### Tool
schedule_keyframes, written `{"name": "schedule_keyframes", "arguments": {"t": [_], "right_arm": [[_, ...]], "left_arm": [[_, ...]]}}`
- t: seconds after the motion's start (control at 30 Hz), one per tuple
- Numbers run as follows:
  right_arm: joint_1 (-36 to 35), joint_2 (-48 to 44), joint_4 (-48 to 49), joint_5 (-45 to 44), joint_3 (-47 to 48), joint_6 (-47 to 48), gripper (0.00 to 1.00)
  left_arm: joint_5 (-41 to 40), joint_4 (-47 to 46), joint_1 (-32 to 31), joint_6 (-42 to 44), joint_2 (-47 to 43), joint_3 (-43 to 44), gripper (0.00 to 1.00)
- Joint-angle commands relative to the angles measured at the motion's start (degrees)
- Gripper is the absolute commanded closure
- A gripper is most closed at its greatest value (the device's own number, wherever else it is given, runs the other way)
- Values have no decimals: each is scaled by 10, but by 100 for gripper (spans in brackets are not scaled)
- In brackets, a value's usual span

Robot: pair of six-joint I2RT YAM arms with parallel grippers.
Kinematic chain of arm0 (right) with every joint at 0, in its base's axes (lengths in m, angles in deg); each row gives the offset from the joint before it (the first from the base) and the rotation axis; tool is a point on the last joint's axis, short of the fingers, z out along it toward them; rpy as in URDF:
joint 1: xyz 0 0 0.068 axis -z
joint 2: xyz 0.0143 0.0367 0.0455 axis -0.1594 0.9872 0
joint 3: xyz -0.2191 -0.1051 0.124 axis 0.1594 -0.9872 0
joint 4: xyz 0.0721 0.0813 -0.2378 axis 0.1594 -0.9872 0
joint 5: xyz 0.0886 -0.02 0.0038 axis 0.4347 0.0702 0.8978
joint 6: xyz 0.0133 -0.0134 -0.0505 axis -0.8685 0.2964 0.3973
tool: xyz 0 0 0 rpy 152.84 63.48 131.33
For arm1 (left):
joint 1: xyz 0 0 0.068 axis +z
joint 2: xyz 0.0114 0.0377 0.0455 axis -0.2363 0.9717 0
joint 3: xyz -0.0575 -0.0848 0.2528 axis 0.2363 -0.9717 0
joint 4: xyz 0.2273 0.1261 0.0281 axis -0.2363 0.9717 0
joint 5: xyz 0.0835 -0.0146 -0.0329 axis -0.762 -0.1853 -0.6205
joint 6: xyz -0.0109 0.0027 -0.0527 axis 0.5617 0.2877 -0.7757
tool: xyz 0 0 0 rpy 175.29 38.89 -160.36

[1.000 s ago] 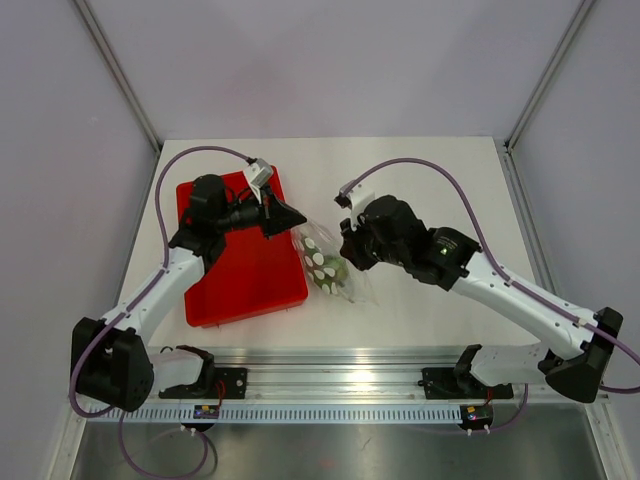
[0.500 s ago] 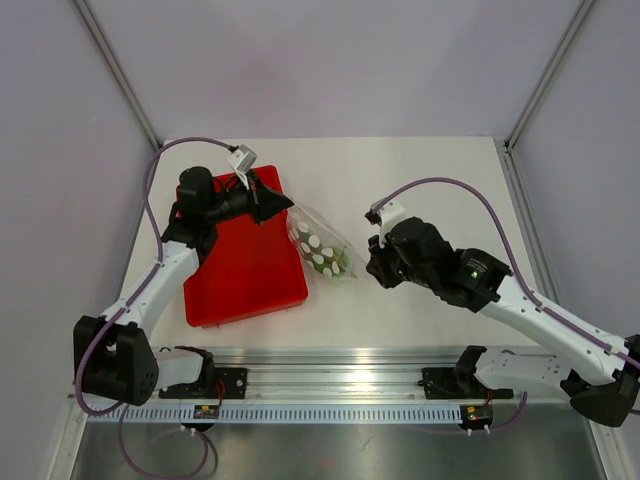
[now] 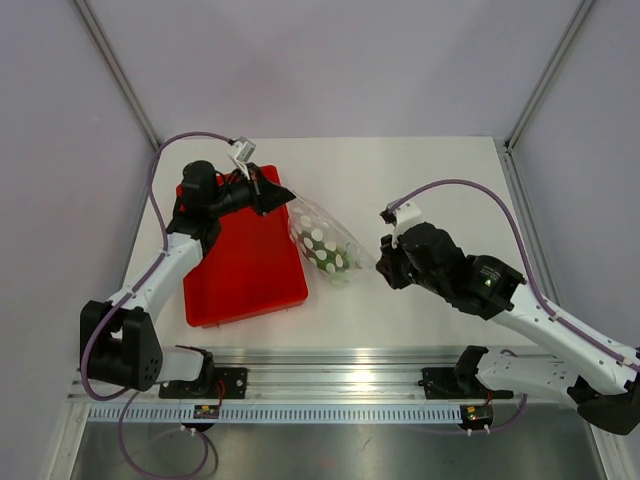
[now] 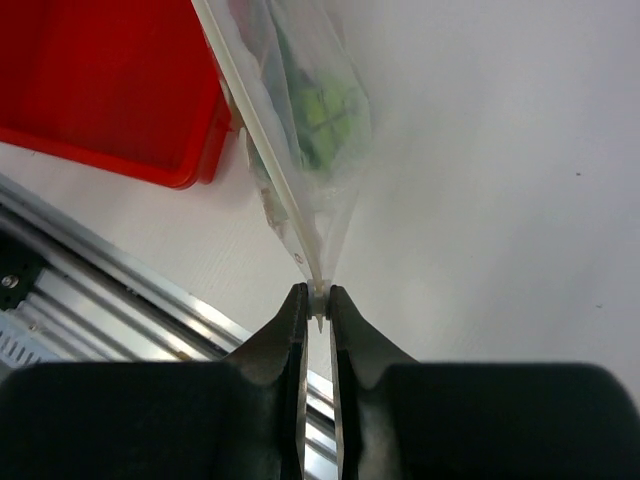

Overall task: Place the food in the zip-top bag and seal the zipper
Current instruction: Zip the zipper food storage bag at the center of the board, then place the zipper food storage bag at the center of the board.

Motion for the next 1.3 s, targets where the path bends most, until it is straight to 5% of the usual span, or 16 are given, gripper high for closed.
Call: {"name": "schedule_keyframes", "arguments": {"t": [0.0, 0.27, 0.6, 0.63, 0.67, 0.73, 0.77, 0.83, 0.93, 1.03, 1.13, 1.27], "right_arm": [[-5, -5, -16, -99, 14, 5, 100], [19, 33, -11, -365, 63, 60, 98], [113, 51, 74, -391, 102, 189, 95], [114, 59, 89, -394, 99, 200, 94], [113, 62, 92, -376, 94, 208, 89], [114, 70, 83, -341, 80, 208, 72], [114, 72, 76, -294, 69, 201, 55], [114, 80, 58, -254, 55, 171, 41], [114, 95, 30, -221, 37, 119, 36], [114, 86, 11, -236, 34, 76, 31], [117, 56, 4, -263, 36, 19, 13], [147, 16, 4, -238, 36, -33, 1]], "left_arm": [[-26, -76, -2, -33, 13, 41, 100], [-23, -130, -60, -82, 145, 163, 100], [-4, -199, -100, -145, 330, 401, 100], [1, -204, -99, -150, 340, 410, 93], [9, -199, -98, -159, 349, 420, 58], [27, -182, -96, -164, 369, 432, 17], [33, -159, -91, -163, 369, 428, 9], [34, -147, -84, -154, 353, 391, 2], [16, -136, -63, -142, 308, 336, 1], [-35, -9, -50, -57, 245, 324, 1], [-107, 108, -53, 29, 192, 308, 1], [-186, 168, -56, 71, 93, 241, 1]]}}
